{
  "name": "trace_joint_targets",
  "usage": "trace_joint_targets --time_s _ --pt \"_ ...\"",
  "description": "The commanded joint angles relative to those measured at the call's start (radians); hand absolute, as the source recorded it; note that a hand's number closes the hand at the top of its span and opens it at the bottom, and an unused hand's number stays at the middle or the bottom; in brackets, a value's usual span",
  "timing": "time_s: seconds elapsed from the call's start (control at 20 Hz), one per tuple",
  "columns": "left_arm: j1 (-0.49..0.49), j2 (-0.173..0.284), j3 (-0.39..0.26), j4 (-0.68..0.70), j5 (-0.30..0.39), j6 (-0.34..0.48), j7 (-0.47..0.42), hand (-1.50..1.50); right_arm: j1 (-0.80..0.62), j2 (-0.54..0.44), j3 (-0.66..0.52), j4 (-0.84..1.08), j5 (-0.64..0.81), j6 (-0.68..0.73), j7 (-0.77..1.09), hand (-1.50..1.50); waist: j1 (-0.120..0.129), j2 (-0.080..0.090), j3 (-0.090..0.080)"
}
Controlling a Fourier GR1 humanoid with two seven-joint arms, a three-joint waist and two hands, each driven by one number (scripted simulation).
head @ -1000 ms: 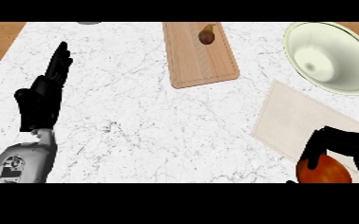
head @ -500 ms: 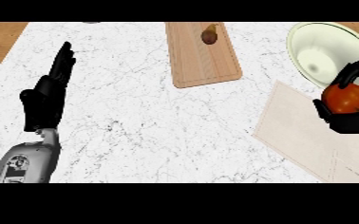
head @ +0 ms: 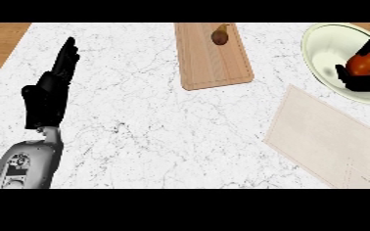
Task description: Pick the tomato from the placemat and place it in the bowl
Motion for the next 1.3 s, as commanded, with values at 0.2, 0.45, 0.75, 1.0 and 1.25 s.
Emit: trace_joint_targets --time_s 0.2,0.45,0.75,1.0,1.25 --pt "0.006 -0.016 -0.018 0.0 0.0 -0.012 -0.026 0.0 -0.203 -0.077 -0.011 0.505 0.143 -0.276 -0.161 1.5 0.032 0.011 0.001" --pt "-0.016 -0.027 -0.02 0.028 0.007 -0.017 -0.042 0.0 -0.289 -0.101 -0.053 0.708 0.096 -0.195 -0.15 -1.5 0.046 0.023 0.003" --pt "-0.003 -0.02 -0.028 -0.007 -0.012 -0.013 -0.032 0.0 -0.354 -0.151 -0.093 0.833 0.031 -0.037 -0.284 -1.5 0.054 0.023 0.005" --pt "-0.013 -0.026 -0.009 0.036 0.004 -0.013 -0.062 0.0 -0.372 -0.153 -0.168 0.892 -0.045 -0.018 -0.386 -1.5 0.037 0.022 0.004" --pt "-0.012 -0.023 0.004 0.039 0.007 -0.012 -0.044 0.0 -0.369 -0.266 -0.22 0.956 -0.09 0.089 -0.391 -1.5 0.023 0.017 0.004"
